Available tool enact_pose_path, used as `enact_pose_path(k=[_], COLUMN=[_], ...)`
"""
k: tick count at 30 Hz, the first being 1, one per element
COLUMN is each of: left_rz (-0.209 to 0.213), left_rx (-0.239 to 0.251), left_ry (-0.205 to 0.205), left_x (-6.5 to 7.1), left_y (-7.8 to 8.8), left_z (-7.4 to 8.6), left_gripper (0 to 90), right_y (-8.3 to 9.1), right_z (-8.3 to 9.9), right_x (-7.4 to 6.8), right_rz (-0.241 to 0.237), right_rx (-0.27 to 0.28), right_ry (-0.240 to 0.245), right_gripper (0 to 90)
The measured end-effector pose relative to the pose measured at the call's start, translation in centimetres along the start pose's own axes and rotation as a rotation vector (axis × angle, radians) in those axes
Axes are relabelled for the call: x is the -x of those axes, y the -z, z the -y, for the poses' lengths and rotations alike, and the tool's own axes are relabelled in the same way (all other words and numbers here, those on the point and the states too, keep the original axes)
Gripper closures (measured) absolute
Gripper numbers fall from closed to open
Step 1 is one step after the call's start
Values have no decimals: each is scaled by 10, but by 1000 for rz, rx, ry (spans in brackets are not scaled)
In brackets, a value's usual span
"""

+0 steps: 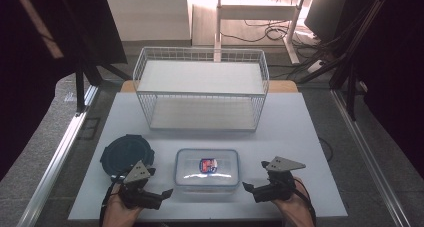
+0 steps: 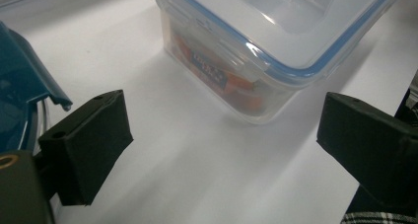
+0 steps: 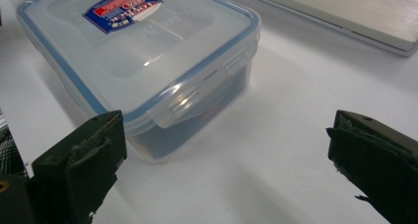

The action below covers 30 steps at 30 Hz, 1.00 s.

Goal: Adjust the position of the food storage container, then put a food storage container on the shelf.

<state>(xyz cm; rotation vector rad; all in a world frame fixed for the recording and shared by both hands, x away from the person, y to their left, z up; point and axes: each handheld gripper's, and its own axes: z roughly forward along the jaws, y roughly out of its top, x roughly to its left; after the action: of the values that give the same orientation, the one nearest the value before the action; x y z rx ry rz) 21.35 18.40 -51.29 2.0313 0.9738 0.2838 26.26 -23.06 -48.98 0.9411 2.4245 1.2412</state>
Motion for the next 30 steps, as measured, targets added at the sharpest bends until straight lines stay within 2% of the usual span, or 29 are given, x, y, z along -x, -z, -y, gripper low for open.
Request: enact_pose_path(k=[1,4,9,11,16,20,25,30], left_rz=[-12,-18,2,5,22,53,92,93], left_rx=[1,13,38,40,44,52,30,5], left_ry=[-17,-26,-21,-26,-31,-18,-3,-2], left_x=[0,-1,-3,-3,-3,-4,-4,-5], left_y=[-1,-1,-1,-3,-4,-4,-12,-24], left_z=[0,0,-3,-5,-11,-22,-36,-46], left_gripper=[49,42,34,33,33,36,37,31], right_y=[0,0,0,-1,-3,-5,-11,-22], right_z=[1,1,-1,-2,-5,-10,-17,-26], right_x=[1,1,-1,-3,-5,-7,-9,-11], right_rz=[-3,0,7,12,-1,-21,-23,-82], right_rx=[-2,5,20,22,27,17,-7,-16], right_ry=[4,11,18,39,38,23,-2,-42], right_gripper=[10,9,9,8,8,12,12,0])
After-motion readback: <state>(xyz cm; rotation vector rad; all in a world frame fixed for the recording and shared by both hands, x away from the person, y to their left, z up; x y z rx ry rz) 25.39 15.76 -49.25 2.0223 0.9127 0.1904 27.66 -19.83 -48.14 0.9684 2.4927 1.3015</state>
